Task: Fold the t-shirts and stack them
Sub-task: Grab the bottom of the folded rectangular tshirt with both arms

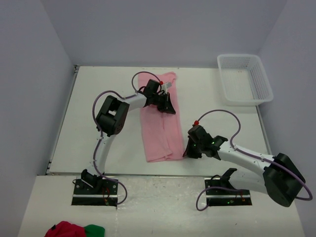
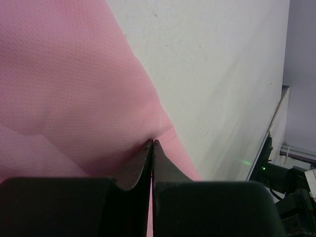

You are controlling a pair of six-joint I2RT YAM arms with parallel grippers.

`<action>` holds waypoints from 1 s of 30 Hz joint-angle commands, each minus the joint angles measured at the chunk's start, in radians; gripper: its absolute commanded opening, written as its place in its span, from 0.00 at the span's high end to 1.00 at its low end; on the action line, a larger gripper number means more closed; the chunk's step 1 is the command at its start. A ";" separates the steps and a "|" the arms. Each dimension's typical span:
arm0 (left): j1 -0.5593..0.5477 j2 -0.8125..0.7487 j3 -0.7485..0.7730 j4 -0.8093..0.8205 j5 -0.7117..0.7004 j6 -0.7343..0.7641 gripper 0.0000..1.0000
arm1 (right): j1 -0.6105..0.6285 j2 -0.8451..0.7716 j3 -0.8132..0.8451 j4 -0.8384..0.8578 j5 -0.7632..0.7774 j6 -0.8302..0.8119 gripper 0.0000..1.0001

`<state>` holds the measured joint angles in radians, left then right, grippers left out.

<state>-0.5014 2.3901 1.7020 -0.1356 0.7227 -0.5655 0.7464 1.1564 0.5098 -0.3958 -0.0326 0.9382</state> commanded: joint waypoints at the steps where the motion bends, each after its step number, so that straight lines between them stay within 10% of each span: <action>1: 0.018 0.018 0.013 -0.001 -0.022 0.003 1.00 | 0.008 -0.027 -0.007 -0.038 0.031 0.027 1.00; 8: 0.014 -0.109 -0.082 -0.010 -0.114 0.029 0.91 | 0.008 0.008 -0.019 -0.002 0.023 0.017 1.00; 20: -0.058 -0.692 -0.438 -0.088 -0.540 0.026 0.26 | 0.011 0.055 -0.019 0.066 -0.003 -0.006 1.00; 30: -0.137 -1.035 -0.901 -0.217 -0.552 -0.131 0.34 | 0.024 0.042 -0.040 0.101 -0.015 -0.009 1.00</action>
<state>-0.6189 1.4345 0.9211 -0.2661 0.2119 -0.6167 0.7654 1.2098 0.4854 -0.3309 -0.0452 0.9379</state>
